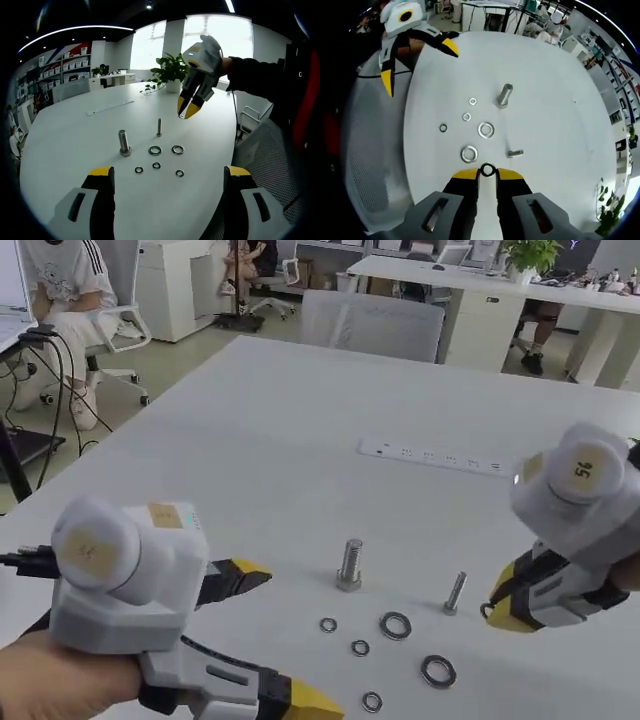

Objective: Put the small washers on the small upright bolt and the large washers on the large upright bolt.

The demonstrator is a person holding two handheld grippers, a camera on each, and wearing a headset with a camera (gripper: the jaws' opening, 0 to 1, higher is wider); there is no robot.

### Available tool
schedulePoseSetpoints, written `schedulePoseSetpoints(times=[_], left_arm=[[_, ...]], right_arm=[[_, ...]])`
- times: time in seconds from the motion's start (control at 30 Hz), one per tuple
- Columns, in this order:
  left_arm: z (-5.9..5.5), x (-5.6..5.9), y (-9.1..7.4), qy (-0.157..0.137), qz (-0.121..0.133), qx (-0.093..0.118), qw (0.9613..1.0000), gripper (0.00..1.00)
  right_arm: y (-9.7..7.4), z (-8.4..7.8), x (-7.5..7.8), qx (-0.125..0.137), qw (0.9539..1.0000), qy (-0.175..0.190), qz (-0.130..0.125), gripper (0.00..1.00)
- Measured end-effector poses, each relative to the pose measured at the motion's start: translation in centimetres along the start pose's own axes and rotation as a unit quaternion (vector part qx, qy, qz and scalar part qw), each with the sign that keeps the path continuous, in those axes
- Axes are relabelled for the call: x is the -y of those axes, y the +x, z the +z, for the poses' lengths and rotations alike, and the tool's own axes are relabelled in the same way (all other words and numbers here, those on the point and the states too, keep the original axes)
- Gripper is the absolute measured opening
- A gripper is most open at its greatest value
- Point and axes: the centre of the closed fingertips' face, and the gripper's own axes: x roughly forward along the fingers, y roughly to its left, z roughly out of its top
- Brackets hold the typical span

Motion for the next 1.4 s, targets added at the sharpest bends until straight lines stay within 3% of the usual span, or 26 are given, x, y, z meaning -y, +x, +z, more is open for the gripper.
schedulePoseSetpoints(times=[0.23,0.73,1.4], left_arm=[[0.0,-0.3,-0.1,-0.003,0.004,0.001,1.0000,0.90],[0.0,-0.6,-0.1,-0.004,0.006,0.002,1.0000,0.90],[0.0,-0.6,0.1,-0.008,0.008,-0.001,0.9999,0.90]], right_arm=[[0.1,1.3,1.8,0.005,1.0000,-0.002,-0.007,0.13],[1.5,1.8,4.1,-0.008,0.9999,-0.013,-0.007,0.13],[3.5,0.9,5.1,-0.025,0.9995,-0.015,0.011,0.13]])
